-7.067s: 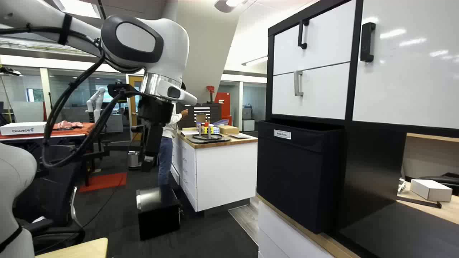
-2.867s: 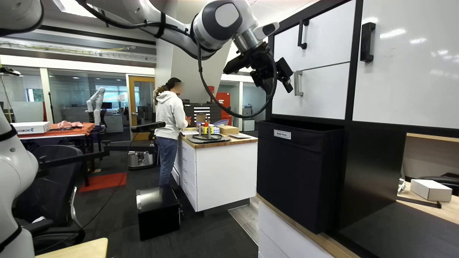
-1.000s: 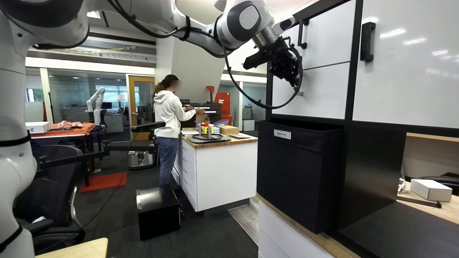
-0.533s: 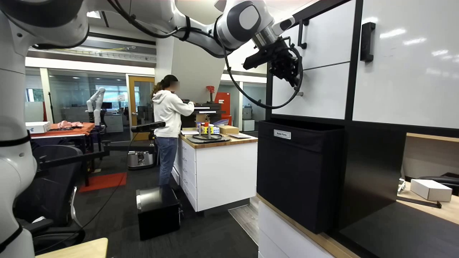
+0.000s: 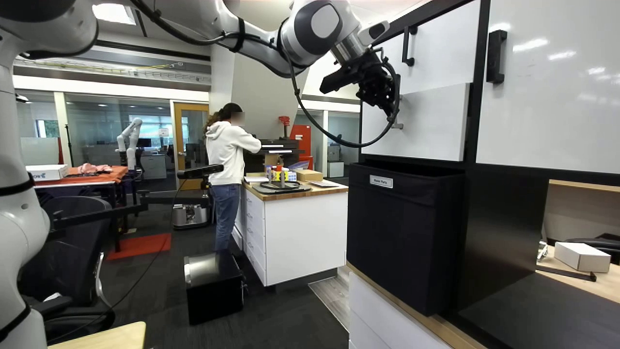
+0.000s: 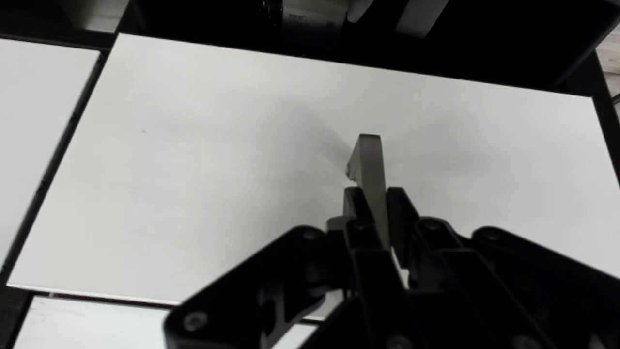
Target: Pull out the drawer above the storage basket
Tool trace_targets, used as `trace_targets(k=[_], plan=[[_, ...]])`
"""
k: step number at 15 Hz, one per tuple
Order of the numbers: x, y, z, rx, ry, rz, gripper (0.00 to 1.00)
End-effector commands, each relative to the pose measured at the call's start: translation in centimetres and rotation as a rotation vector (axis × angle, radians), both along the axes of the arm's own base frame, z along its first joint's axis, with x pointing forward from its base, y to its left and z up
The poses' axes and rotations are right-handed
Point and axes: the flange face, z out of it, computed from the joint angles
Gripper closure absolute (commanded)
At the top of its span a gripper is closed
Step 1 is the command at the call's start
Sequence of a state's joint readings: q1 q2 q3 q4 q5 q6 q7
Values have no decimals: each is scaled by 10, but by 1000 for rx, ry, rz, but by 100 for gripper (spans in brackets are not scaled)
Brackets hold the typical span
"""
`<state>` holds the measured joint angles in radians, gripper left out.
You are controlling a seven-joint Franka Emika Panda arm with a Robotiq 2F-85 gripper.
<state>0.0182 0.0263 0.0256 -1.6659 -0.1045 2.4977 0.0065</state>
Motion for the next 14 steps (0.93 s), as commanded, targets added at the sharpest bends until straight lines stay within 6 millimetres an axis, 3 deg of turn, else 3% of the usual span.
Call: trace_targets(k=[1, 14], plan=[[-43, 3, -17, 5, 21, 1, 93], [-163, -5, -35, 37, 7, -75, 93]])
